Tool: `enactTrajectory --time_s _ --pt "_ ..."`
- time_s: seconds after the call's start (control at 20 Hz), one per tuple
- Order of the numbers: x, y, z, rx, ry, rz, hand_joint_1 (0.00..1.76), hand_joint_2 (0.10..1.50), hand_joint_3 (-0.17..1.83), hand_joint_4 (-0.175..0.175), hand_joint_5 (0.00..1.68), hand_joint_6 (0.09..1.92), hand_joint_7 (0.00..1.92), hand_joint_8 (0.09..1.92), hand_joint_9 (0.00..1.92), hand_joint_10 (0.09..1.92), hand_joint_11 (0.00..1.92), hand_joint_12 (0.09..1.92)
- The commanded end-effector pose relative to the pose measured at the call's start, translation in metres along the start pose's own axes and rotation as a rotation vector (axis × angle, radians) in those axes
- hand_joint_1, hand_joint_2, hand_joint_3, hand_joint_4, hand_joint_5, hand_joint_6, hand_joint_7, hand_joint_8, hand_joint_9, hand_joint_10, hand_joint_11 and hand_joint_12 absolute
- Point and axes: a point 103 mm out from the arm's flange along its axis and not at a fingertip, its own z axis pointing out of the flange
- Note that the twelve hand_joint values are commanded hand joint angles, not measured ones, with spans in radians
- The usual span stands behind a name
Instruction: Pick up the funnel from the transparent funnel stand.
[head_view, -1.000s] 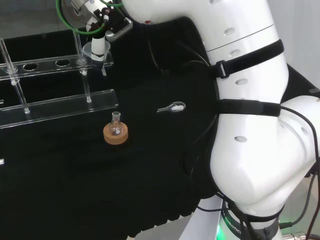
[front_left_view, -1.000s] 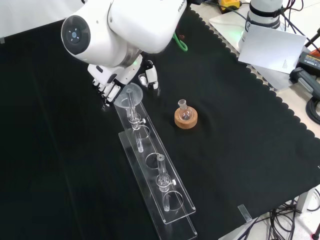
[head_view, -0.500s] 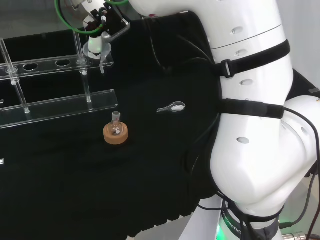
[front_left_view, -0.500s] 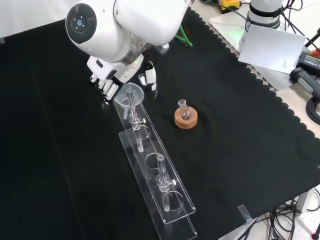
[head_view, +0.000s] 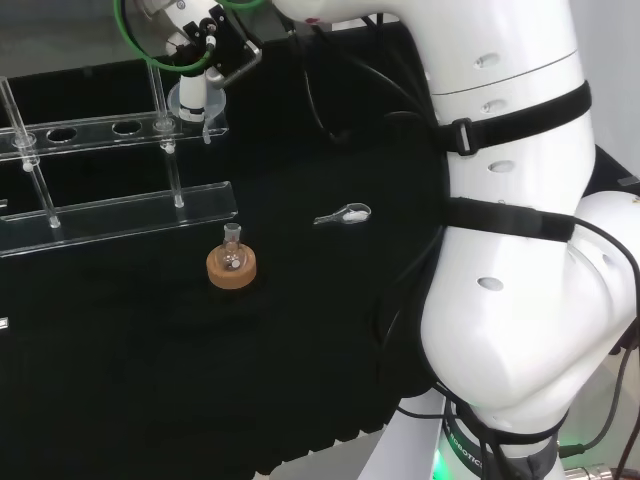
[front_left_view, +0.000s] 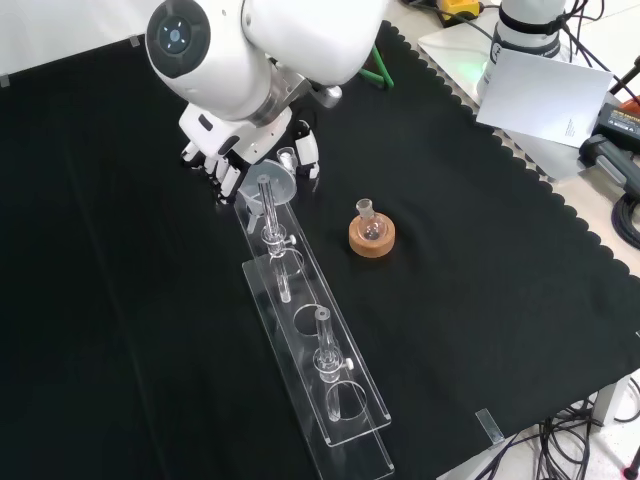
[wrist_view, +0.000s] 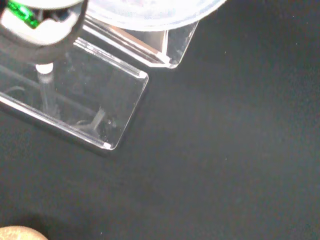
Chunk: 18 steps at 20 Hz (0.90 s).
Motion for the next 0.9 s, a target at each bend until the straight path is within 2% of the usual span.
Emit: enactTrajectory --time_s 0.05,0.1,0.2,0.4,0.65,0.9 --pt "0.013 -0.006 -0.022 -0.088 0.081 0.014 0.92 0.49 0.61 0.004 0.72 0.10 0.99 0.46 0.77 0.52 0.06 1.63" --pt "-0.003 -0.009 -0.013 -0.085 0.022 -0.003 0.93 0.49 0.64 0.003 0.73 0.12 1.03 0.45 0.82 0.48 0.08 1.62" --pt "-0.010 -0.015 -0.014 -0.076 0.002 -0.007 0.94 0.48 0.67 0.002 0.74 0.15 1.07 0.43 0.87 0.43 0.11 1.61" --pt "-0.011 -0.023 -0.018 -0.071 0.007 -0.006 0.95 0.48 0.70 0.001 0.73 0.27 1.13 0.39 0.93 0.35 0.16 1.58" --pt "-0.014 -0.031 -0.022 -0.074 0.028 -0.005 0.96 0.49 0.72 0.015 0.77 0.56 1.20 0.38 0.99 0.30 0.23 1.56" --pt "-0.018 -0.038 -0.024 -0.079 0.044 -0.011 0.96 0.50 0.73 0.017 0.80 0.63 1.24 0.39 1.01 0.29 0.25 1.54"
